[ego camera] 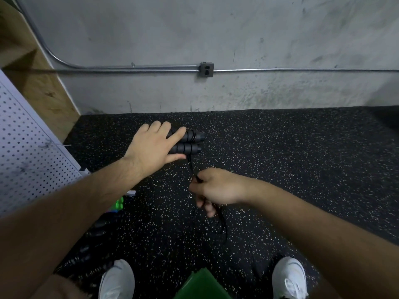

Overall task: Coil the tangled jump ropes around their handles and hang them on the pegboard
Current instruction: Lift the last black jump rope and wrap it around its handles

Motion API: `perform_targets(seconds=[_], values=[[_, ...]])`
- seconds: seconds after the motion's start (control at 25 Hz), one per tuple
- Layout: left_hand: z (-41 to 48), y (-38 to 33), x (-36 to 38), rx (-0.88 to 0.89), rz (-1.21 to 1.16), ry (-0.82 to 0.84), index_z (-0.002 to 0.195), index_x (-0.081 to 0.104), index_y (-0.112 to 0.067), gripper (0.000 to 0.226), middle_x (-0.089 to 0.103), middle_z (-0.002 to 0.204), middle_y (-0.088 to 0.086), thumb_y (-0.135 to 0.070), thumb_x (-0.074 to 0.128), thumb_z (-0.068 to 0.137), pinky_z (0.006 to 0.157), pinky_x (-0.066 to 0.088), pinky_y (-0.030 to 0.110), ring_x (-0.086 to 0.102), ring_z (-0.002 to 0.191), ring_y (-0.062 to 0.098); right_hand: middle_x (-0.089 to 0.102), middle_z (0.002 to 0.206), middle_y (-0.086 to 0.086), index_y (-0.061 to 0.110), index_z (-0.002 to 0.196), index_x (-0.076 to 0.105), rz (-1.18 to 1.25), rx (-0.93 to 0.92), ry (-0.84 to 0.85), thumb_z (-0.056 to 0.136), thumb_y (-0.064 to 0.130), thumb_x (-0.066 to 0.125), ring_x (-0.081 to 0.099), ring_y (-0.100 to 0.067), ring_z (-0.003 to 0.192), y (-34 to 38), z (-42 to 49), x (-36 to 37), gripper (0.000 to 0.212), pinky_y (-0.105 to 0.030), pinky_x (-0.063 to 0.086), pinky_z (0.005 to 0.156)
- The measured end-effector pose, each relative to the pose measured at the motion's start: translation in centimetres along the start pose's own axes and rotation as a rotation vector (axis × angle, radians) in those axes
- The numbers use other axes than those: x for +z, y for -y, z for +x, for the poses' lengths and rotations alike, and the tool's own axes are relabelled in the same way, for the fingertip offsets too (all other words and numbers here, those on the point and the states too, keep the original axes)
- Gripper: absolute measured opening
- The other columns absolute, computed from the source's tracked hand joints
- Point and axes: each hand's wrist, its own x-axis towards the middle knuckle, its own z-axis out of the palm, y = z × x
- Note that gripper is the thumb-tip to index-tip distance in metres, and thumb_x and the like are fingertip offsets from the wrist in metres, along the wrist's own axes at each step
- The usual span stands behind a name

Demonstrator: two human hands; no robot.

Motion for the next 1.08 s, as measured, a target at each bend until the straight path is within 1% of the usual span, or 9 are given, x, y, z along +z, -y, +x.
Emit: perform_targets(seconds=[0.16,0.24,0.32,0.44,0.52,0.64,0.72,0.88,1.08], values=[[-0.1,0.5,0.0,0.078,-0.054,0.050,0.146,0.040,-0.026,0.078,0.057,0.115,0.008,-0.076,0.039,0.087,0.081,0.044,0.040,0.055,0.101,0.027,0.060,0.080,0.010,0.022,0.096,0.061,-0.693,-0.183,-0.448,0.105,0.034,0.046,0.058,-0.010,0.064,1.4,-2.4,-3.0,0.022,-0.022,0.039,0.052],[-0.2,0.2,0.0,0.204,-0.109,0.027,0.144,0.042,-0.029,0.078,0.057,0.113,0.003,-0.080,0.039,0.086,0.080,0.045,0.038,0.054,0.098,0.022,0.063,0.083,0.015,0.031,0.102,0.065,-0.776,-0.278,-0.659,0.103,0.037,0.050,0.057,-0.009,0.072,0.9,-2.9,-4.8,0.016,-0.026,0.042,0.058],[-0.3,-0.9,-0.5,0.340,-0.193,0.003,0.141,0.043,-0.030,0.077,0.056,0.109,-0.002,-0.083,0.036,0.085,0.078,0.046,0.035,0.053,0.094,0.018,0.069,0.088,0.017,0.036,0.104,0.069,-0.652,-0.321,-0.711,0.098,0.037,0.060,0.059,-0.004,0.073,-0.3,-2.6,-6.4,0.011,-0.028,0.048,0.065],[-0.2,-2.5,-2.1,0.415,-0.341,-0.070,0.142,0.044,-0.029,0.077,0.055,0.107,-0.004,-0.082,0.036,0.087,0.079,0.047,0.033,0.053,0.092,0.015,0.072,0.090,0.017,0.033,0.098,0.074,-0.395,-0.334,-0.656,0.093,0.030,0.070,0.064,-0.001,0.079,-2.8,-0.9,-8.5,0.007,-0.030,0.052,0.075],[0.0,-3.1,-3.5,0.371,-0.423,-0.104,0.144,0.043,-0.028,0.079,0.054,0.106,-0.004,-0.082,0.037,0.087,0.080,0.048,0.034,0.052,0.091,0.015,0.074,0.093,0.008,0.023,0.098,0.075,-0.190,-0.359,-0.597,0.096,0.024,0.067,0.068,-0.012,0.087,-4.7,0.0,-9.4,0.009,-0.036,0.054,0.085],[0.2,-3.8,-4.7,0.260,-0.439,-0.150,0.145,0.042,-0.026,0.082,0.055,0.105,0.000,-0.083,0.035,0.086,0.082,0.049,0.037,0.054,0.093,0.018,0.067,0.090,-0.013,0.004,0.096,0.064,0.129,-0.327,-0.431,0.101,0.011,0.055,0.065,-0.008,0.078,-6.2,1.1,-8.3,0.013,-0.029,0.053,0.080],[0.6,-3.8,-4.6,0.163,-0.393,-0.151,0.145,0.041,-0.023,0.085,0.055,0.105,0.004,-0.082,0.035,0.085,0.082,0.050,0.041,0.055,0.094,0.022,0.058,0.080,-0.003,0.012,0.088,0.057,0.108,-0.227,-0.387,0.102,0.002,0.048,0.057,0.005,0.061,-5.6,1.7,-5.8,0.020,-0.013,0.048,0.064],[1.4,-2.5,-3.0,0.055,-0.203,-0.083,0.153,0.037,-0.020,0.089,0.054,0.111,0.010,-0.077,0.037,0.084,0.081,0.046,0.042,0.053,0.098,0.027,0.056,0.077,-0.001,0.018,0.094,0.053,-0.011,-0.132,-0.335,0.108,0.032,0.037,0.050,-0.011,0.059,-3.9,2.8,-1.5,0.026,-0.023,0.042,0.049],[1.4,-0.9,-1.2,0.067,-0.110,-0.020,0.155,0.035,-0.020,0.092,0.056,0.114,0.014,-0.077,0.036,0.083,0.081,0.046,0.043,0.054,0.100,0.030,0.060,0.067,-0.001,0.012,0.090,0.048,-0.011,-0.048,-0.141,0.107,0.030,0.040,0.060,-0.015,0.048,-0.8,1.0,0.1,0.026,-0.030,0.051,0.053]])
